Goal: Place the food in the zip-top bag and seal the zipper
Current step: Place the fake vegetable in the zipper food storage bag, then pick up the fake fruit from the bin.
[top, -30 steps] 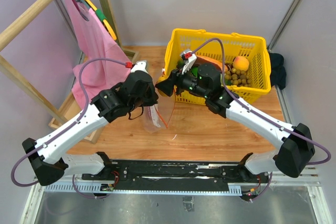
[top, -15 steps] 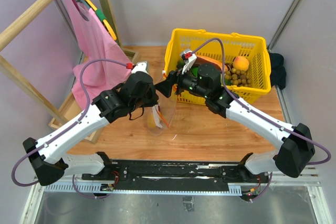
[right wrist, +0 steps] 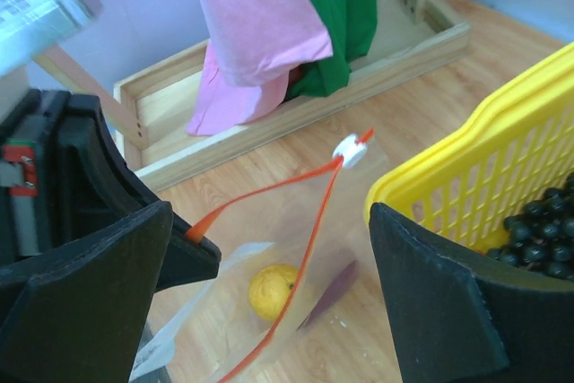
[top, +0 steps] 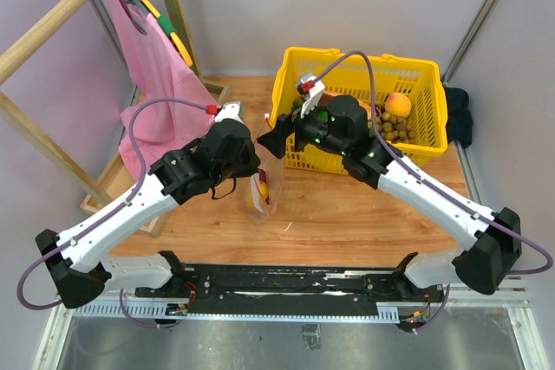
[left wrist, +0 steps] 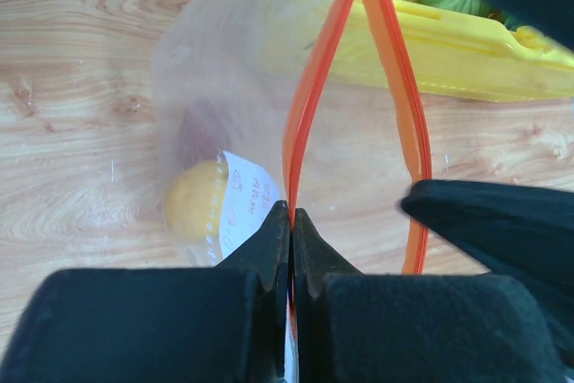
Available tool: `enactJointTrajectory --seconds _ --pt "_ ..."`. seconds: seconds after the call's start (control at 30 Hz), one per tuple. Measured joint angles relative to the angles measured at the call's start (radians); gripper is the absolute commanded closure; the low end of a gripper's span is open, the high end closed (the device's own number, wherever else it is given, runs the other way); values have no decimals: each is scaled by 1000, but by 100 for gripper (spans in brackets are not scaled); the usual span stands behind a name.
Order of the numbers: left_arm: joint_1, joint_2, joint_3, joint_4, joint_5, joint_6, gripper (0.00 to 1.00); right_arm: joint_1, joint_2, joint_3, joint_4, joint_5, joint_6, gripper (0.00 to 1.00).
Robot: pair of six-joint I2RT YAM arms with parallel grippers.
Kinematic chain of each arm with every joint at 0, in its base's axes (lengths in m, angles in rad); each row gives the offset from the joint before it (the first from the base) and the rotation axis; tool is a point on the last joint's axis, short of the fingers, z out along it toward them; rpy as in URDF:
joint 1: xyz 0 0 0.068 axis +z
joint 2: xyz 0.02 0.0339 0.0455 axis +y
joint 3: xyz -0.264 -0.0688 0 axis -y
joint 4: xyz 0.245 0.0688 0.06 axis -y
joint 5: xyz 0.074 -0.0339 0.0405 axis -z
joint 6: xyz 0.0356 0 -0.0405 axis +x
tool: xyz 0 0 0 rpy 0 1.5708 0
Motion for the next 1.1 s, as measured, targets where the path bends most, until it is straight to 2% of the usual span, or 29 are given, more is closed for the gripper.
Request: enactJointTrajectory --seconds 0.23,0.47,0.87,1.1 --pt "0 -2 0 -8 -12 0 100 -19 -7 152 -197 46 -130 6" --pt "0 -2 0 -13 -16 0 99 -138 33 307 -433 64 -256 7" --pt "0 -2 0 -20 -19 1 100 -405 225 342 -618 -30 -314 13" --pt "0 4 0 -20 -19 5 100 -475 365 345 -676 -82 -340 22"
